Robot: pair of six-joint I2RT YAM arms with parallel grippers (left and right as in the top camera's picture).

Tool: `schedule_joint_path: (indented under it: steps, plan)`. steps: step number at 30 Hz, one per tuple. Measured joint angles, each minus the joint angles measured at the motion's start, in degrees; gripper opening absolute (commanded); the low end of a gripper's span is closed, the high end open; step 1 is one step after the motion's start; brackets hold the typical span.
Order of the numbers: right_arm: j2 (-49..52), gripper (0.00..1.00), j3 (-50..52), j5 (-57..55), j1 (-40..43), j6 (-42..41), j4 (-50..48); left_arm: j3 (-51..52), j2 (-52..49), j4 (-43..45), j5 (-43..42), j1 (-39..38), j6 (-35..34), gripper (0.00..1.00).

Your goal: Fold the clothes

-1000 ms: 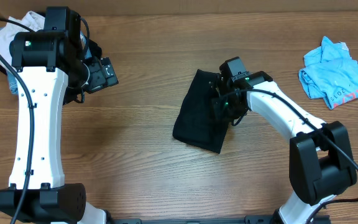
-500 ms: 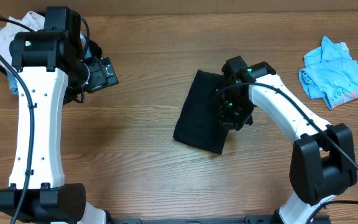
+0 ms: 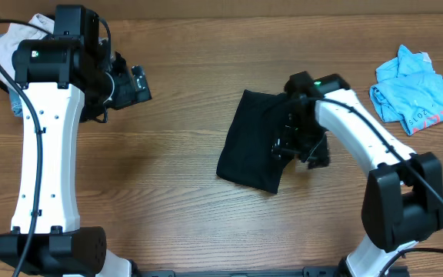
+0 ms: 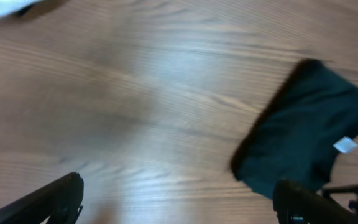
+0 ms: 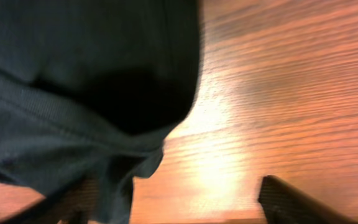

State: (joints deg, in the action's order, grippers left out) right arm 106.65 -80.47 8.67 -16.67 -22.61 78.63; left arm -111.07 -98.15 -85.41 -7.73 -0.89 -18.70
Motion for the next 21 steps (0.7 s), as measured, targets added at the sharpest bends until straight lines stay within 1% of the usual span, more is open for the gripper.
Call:
schedule_joint_path:
  steps: [2, 5, 6, 8, 12, 14, 17, 21]
  plan:
    - [0.00, 1.00, -1.68, 0.44, 5.20, 0.07, -0.13, 2.82, -0.11, 5.81, -3.48, -0.66, 2.32, 1.00]
    - [0.00, 1.00, -3.78, 4.07, 13.86, 1.68, -4.07, 9.84, -2.84, 13.55, -10.51, -3.69, 4.87, 1.00]
    - [0.00, 1.00, -3.87, 4.83, 16.04, 2.12, -4.37, 13.22, -5.88, 16.83, -14.64, -5.95, 6.29, 1.00]
    - [0.00, 1.00, -3.87, 6.03, 19.12, 4.50, -4.15, 15.76, -12.02, 23.78, -19.56, -10.40, 7.65, 1.00]
    - [0.00, 1.00, -3.87, 6.51, 20.85, 7.85, -3.17, 16.44, -21.88, 35.04, -23.21, -17.59, 8.63, 1.00]
    - [0.00, 1.00, -3.87, 6.58, 20.81, 8.35, -3.13, 16.50, -25.44, 38.05, -23.80, -19.41, 8.63, 1.00]
    - [0.00, 1.00, -3.87, 6.58, 20.81, 8.85, -3.13, 16.48, -29.38, 40.28, -25.11, -19.98, 8.63, 1.00]
    - [0.00, 1.00, -3.87, 6.58, 20.79, 9.01, -3.39, 16.41, -30.05, 40.89, -28.61, -19.78, 8.70, 1.00]
